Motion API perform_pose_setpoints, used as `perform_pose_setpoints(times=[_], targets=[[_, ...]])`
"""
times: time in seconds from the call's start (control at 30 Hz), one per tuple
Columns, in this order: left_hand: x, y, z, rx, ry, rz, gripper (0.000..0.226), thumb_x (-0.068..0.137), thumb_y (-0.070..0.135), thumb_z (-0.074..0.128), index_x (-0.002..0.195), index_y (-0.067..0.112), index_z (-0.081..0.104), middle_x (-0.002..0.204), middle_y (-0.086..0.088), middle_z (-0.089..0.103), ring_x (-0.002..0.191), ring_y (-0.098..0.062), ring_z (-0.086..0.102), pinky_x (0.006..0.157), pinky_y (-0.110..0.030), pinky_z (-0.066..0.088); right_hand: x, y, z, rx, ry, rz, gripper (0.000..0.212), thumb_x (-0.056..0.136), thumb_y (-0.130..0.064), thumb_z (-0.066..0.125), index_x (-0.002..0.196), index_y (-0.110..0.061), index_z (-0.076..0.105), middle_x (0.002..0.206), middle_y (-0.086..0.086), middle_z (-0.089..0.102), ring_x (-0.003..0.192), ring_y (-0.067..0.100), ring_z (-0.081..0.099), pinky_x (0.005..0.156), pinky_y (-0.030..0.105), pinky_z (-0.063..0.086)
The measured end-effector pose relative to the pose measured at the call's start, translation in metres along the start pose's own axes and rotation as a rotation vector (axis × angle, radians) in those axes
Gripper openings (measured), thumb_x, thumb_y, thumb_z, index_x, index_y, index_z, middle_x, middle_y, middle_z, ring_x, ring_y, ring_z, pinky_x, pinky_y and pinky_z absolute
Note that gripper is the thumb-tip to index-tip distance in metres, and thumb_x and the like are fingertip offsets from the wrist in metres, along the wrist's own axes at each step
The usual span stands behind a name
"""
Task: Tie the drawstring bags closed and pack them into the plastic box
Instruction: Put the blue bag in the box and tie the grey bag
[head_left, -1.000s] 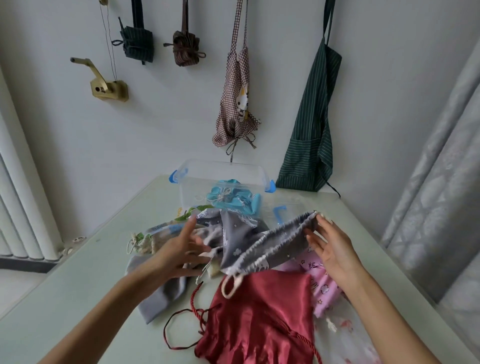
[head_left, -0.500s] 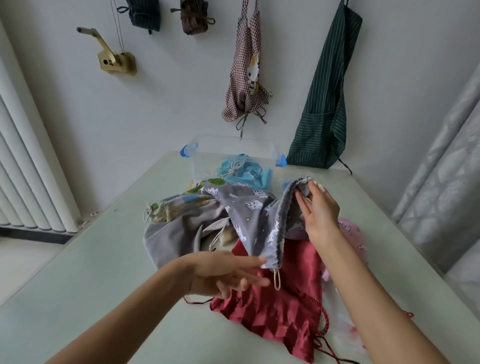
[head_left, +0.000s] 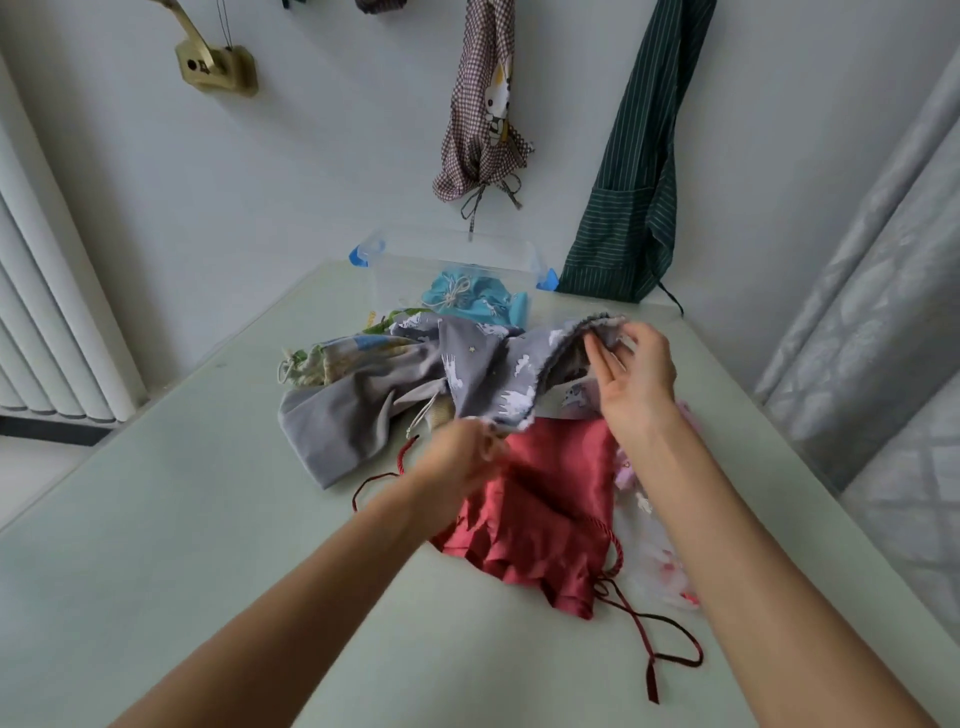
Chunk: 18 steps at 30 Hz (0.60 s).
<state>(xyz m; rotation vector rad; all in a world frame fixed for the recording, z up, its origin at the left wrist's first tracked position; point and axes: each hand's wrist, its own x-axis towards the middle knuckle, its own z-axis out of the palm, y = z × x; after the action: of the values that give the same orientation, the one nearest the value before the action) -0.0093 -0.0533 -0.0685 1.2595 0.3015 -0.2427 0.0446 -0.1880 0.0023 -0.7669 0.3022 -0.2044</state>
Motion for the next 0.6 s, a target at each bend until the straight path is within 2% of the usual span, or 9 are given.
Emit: perform_pose_setpoints(times=[0.07, 0.1, 0.17, 0.2, 0.27, 0.37, 0.43, 0.5, 0.6], targets=[[0.007, 0.009, -0.023, -0.192, -0.034, -0.088, 0.035, 0.088, 0.000, 0.024, 0.064, 0.012, 0.048, 0.064, -0.001, 0.064, 0.073, -0.011, 0.058, 0.082, -0.028, 0.042, 0.002, -0.008, -0.014, -0.043, -0.011, 0.013, 0.017, 0.089, -0.005, 0.043, 0.073, -0.008, 0.048, 0.081, 0.011, 0.056, 0.073, 0.018, 0.061, 0.068, 0.023, 0.057], [0.010, 0.013, -0.034, -0.237, -0.039, -0.098, 0.036, 0.088, -0.001, 0.021, 0.063, 0.012, 0.043, 0.065, -0.001, 0.063, 0.071, -0.010, 0.059, 0.082, -0.029, 0.046, 0.003, -0.011, -0.021, -0.076, -0.013, 0.031, 0.018, 0.089, -0.006, 0.042, 0.072, -0.008, 0.047, 0.081, 0.011, 0.056, 0.075, 0.019, 0.060, 0.068, 0.024, 0.057], [0.017, 0.022, -0.047, -0.247, -0.014, -0.074, 0.039, 0.091, -0.002, 0.020, 0.059, 0.014, 0.035, 0.051, 0.001, 0.048, 0.044, -0.006, 0.048, 0.052, -0.022, 0.050, 0.006, -0.013, -0.031, -0.139, -0.035, 0.066, 0.018, 0.092, -0.007, 0.042, 0.074, -0.008, 0.048, 0.082, 0.011, 0.056, 0.077, 0.020, 0.060, 0.063, 0.025, 0.057], [0.020, 0.025, -0.053, -0.184, 0.000, -0.049, 0.040, 0.095, -0.001, 0.021, 0.060, 0.015, 0.033, 0.046, 0.003, 0.039, 0.034, -0.005, 0.036, 0.038, -0.016, 0.040, 0.008, -0.012, -0.035, -0.168, -0.061, 0.083, 0.017, 0.093, -0.008, 0.042, 0.078, -0.007, 0.049, 0.083, 0.012, 0.057, 0.078, 0.020, 0.060, 0.061, 0.024, 0.058], [0.023, 0.033, -0.061, 0.082, -0.004, 0.046, 0.037, 0.102, 0.010, 0.027, 0.067, 0.015, 0.038, 0.049, 0.004, 0.033, 0.033, -0.003, 0.025, 0.032, -0.013, 0.024, 0.012, -0.013, -0.037, -0.278, -0.130, 0.076, 0.013, 0.095, -0.011, 0.046, 0.089, -0.006, 0.056, 0.084, 0.010, 0.061, 0.074, 0.019, 0.064, 0.056, 0.024, 0.058], [0.019, 0.052, -0.079, 0.329, -0.058, 0.211, 0.015, 0.100, 0.020, 0.041, 0.100, 0.014, 0.055, 0.064, 0.000, 0.042, 0.041, -0.003, 0.035, 0.035, -0.012, 0.030, 0.021, -0.027, -0.044, -0.769, -0.177, -0.164, 0.019, 0.095, -0.018, 0.050, 0.098, -0.010, 0.067, 0.079, 0.005, 0.069, 0.060, 0.016, 0.066, 0.052, 0.023, 0.052], [0.019, 0.067, -0.096, 0.257, 0.035, 0.323, 0.019, 0.098, 0.016, 0.047, 0.111, 0.009, 0.058, 0.071, -0.002, 0.053, 0.047, -0.002, 0.047, 0.040, -0.011, 0.038, 0.030, -0.042, -0.051, -0.915, -0.176, -0.244, 0.021, 0.096, -0.017, 0.049, 0.101, -0.009, 0.067, 0.083, 0.005, 0.067, 0.057, 0.015, 0.061, 0.051, 0.019, 0.048], [0.019, 0.077, -0.118, 0.201, 0.227, 0.388, 0.016, 0.097, 0.011, 0.048, 0.107, 0.006, 0.060, 0.077, -0.008, 0.057, 0.052, -0.006, 0.053, 0.041, -0.009, 0.041, 0.045, -0.057, -0.064, -0.928, -0.101, -0.224, 0.020, 0.096, -0.013, 0.048, 0.103, -0.007, 0.066, 0.078, 0.003, 0.063, 0.047, 0.007, 0.056, 0.043, 0.013, 0.040], [0.025, 0.079, -0.147, 0.412, 0.467, 0.414, 0.011, 0.096, 0.011, 0.051, 0.098, 0.010, 0.062, 0.093, -0.016, 0.060, 0.062, -0.016, 0.051, 0.047, -0.016, 0.047, 0.067, -0.070, -0.085, -0.942, 0.089, -0.194, 0.021, 0.093, -0.008, 0.049, 0.102, -0.002, 0.067, 0.066, 0.005, 0.056, 0.031, 0.000, 0.048, 0.033, 0.010, 0.034]])
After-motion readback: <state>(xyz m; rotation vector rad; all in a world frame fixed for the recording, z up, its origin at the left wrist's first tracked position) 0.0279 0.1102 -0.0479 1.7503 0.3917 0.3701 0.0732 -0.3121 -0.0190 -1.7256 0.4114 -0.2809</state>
